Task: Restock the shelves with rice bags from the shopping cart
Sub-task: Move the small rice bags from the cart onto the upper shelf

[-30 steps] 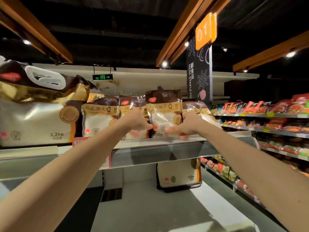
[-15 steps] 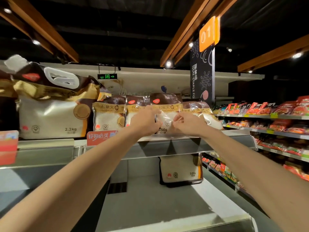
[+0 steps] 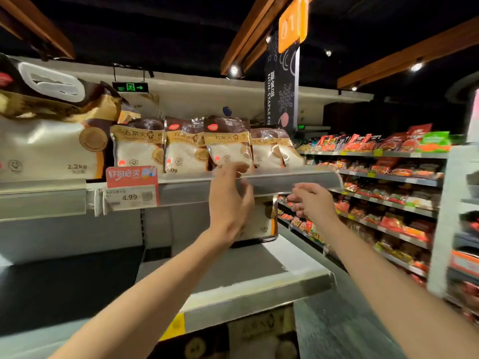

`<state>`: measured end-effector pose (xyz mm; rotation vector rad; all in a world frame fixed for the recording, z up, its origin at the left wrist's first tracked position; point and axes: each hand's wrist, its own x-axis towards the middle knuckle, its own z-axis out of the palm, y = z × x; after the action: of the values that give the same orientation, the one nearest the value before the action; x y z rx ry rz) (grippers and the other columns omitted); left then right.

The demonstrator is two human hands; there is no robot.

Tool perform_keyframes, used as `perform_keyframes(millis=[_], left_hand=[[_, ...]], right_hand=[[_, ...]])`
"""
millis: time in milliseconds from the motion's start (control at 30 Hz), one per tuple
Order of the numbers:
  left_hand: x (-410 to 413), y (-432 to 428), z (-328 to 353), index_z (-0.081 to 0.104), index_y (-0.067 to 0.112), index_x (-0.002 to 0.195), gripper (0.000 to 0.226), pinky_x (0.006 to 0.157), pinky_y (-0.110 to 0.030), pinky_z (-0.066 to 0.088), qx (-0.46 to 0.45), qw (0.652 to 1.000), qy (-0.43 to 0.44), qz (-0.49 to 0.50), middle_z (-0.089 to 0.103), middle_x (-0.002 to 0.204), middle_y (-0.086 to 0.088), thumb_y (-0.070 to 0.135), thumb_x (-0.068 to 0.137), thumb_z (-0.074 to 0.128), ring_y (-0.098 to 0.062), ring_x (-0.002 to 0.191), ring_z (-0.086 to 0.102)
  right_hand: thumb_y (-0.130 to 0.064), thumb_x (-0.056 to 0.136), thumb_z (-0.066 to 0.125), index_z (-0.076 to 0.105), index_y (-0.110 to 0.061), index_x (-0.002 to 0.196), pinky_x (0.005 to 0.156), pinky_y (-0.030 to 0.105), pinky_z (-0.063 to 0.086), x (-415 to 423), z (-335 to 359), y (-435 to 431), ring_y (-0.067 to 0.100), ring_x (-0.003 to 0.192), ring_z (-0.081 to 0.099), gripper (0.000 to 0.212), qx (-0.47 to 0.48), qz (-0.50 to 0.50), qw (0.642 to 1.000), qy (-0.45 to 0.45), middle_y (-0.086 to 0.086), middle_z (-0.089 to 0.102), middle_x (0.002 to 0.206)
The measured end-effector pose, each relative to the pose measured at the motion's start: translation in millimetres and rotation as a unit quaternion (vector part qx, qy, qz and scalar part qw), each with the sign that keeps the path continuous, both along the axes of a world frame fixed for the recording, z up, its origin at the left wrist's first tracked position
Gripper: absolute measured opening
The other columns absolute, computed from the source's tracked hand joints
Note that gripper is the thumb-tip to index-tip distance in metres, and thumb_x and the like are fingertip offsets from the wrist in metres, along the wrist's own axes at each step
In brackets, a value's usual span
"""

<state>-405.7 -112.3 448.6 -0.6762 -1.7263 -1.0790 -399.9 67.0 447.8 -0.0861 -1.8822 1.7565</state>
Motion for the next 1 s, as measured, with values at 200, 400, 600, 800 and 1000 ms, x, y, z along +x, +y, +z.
perform_keyframes(millis=[200, 400, 600, 800, 1000], left_hand=[[15.8, 51.0, -123.7, 0.062, 0.022, 0.096, 0.01, 0.076, -0.029, 0.052, -0.069, 0.925, -0.333, -0.172, 0.067, 0.089, 0.004, 0.014, 0.091, 0.061, -0.013, 0.081, 0.063], [74.2, 97.9, -257.6, 0.059, 0.007, 0.105, 0.009, 0.056, -0.016, 0.049, -0.12, 0.8, -0.521, -0.271, 0.065, 0.083, -0.003, 0.005, 0.096, 0.058, -0.012, 0.067, 0.06], [154.2, 128.4, -386.5, 0.063, 0.012, 0.102, 0.008, 0.07, -0.026, 0.047, -0.218, 0.739, -0.562, -0.301, 0.067, 0.088, -0.005, 0.01, 0.094, 0.062, -0.016, 0.076, 0.06], [238.8, 138.2, -483.0, 0.068, 0.007, 0.109, 0.019, 0.081, -0.02, 0.045, -0.373, 0.612, -0.588, -0.376, 0.069, 0.099, -0.008, 0.007, 0.091, 0.065, -0.012, 0.087, 0.059], [267.2, 123.9, -517.5, 0.064, 0.018, 0.101, 0.017, 0.073, -0.016, 0.046, -0.484, 0.452, -0.609, -0.437, 0.066, 0.088, 0.003, 0.023, 0.088, 0.074, -0.014, 0.089, 0.061]], right_hand=[[-0.011, 0.092, 0.061, 0.062, -0.017, 0.106, 0.049, 0.023, 0.044, 57.4, -114.7, 37.7, 0.013, 0.051, 0.057, 0.015, 0.042, 0.007, 0.993, -0.114, 0.006, 0.072, 0.078], [-0.003, 0.095, 0.056, 0.057, -0.011, 0.106, 0.04, 0.016, 0.039, 149.6, -262.0, 70.6, 0.004, 0.039, 0.052, 0.013, 0.021, -0.028, 0.979, -0.202, 0.005, 0.066, 0.074], [0.002, 0.091, 0.061, 0.061, -0.015, 0.099, 0.049, 0.018, 0.042, 283.0, -399.1, 87.4, 0.011, 0.055, 0.056, 0.018, -0.015, -0.141, 0.934, -0.329, 0.002, 0.066, 0.074], [-0.009, 0.088, 0.067, 0.069, -0.021, 0.099, 0.076, 0.045, 0.053, 415.1, -489.1, 72.4, 0.022, 0.074, 0.063, 0.017, -0.098, -0.28, 0.849, -0.438, 0.005, 0.067, 0.078], [-0.014, 0.085, 0.074, 0.067, -0.017, 0.1, 0.08, 0.025, 0.052, 480.8, -480.3, 20.4, 0.019, 0.087, 0.067, 0.018, -0.094, -0.346, 0.815, -0.455, 0.004, 0.07, 0.091]])
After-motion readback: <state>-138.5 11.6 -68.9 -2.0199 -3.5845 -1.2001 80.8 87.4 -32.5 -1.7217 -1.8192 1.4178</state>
